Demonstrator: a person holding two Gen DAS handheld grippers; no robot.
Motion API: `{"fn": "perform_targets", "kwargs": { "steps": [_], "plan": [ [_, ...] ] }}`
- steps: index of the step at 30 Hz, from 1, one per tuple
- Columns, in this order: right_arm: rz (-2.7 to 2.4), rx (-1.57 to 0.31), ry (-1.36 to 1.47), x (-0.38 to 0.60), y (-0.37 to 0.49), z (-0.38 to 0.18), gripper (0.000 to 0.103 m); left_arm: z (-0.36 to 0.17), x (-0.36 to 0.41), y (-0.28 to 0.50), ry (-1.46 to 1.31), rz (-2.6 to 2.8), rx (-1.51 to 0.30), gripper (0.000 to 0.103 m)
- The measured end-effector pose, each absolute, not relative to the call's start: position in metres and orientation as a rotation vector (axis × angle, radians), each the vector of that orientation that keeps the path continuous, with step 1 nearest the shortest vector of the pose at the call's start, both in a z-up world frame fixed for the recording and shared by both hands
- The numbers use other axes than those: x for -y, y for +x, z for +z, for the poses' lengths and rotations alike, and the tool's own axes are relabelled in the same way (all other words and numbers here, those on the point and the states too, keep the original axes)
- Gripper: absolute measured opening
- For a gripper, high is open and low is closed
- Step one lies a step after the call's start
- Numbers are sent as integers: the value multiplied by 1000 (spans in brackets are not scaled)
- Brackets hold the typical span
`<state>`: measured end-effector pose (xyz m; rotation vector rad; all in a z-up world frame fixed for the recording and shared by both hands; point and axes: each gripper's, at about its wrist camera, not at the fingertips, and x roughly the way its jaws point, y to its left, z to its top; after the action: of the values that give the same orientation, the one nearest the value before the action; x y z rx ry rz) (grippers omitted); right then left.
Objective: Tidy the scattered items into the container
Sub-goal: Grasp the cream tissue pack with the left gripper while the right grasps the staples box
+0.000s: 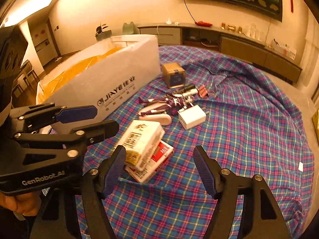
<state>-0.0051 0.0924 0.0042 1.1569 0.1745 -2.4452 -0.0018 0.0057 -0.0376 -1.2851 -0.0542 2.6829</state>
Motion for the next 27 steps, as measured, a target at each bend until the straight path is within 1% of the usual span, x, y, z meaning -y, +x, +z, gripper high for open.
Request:
{"fn": "perform_targets", "kwargs": {
  "steps": [2,5,12,16,18,23,27],
  "plan": [
    [-2443,-171,1177,-97,-8,-1,71,-44,-7,-5,-1307,2644,82,53],
    [-2442,-164,1201,-105,-13,-7,71,-48,-11,-8,-1309,2630,75,53],
    [-2374,-40,1236,-122,-21,-13,71,-60,-13,-23,-1356,2545,195,54],
    [-2334,-44,1224,-117,-18,-12,70,-72,-16,-31,-1405,2530,219,54],
    [-2326,-60,1220,-113,-17,-14,69,-76,-15,-34,-1409,2532,225,58],
    [-2257,-76,1227,-103,-17,-22,69,-89,-11,-43,-1462,2474,279,59],
    [-2222,-125,1196,-86,-10,-25,69,-90,-18,-42,-1423,2502,205,59]
  ]
}}
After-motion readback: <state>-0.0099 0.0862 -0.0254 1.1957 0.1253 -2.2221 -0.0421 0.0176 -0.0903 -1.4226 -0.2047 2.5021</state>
